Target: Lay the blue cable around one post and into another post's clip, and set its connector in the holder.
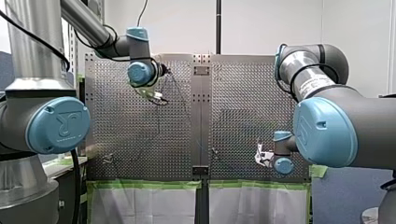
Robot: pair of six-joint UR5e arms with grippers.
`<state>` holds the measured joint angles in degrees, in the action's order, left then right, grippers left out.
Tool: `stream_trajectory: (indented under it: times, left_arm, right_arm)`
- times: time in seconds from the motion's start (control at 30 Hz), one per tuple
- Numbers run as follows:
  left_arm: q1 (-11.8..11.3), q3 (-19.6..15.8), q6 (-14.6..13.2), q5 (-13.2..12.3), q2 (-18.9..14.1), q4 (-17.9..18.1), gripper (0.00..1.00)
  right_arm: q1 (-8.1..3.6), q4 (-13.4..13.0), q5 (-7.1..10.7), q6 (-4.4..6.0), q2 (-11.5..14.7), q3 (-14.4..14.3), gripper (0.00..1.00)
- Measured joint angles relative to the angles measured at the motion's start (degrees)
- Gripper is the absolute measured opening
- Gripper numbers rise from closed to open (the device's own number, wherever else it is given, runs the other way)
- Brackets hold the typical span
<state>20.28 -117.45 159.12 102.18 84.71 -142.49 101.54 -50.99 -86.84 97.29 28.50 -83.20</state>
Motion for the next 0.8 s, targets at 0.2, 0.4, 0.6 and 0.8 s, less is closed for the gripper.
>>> stream_trajectory:
  times: [0.2,0.4,0.6,0.8]
  left_arm:
    - [0.08,2.47,0.77,0.33,2.36,-2.68,0.98]
    - [0.15,4.79,-2.36,1.91,5.77,-5.36,0.98]
    - [-0.22,7.73,-5.36,4.47,6.98,-7.6,0.98]
    - [-0.74,10.46,-6.55,5.53,8.2,-9.42,0.98]
  right_arm:
    - [0.02,-0.11,-0.01,-0.06,0.0,0.0,0.09]
    - [0.02,-0.1,0.0,-0.11,0.0,0.0,0.09]
    - [0.02,-0.03,0.0,-0.17,-0.01,-0.01,0.09]
    - [0.02,-0.07,-0.01,-0.21,-0.03,-0.01,0.09]
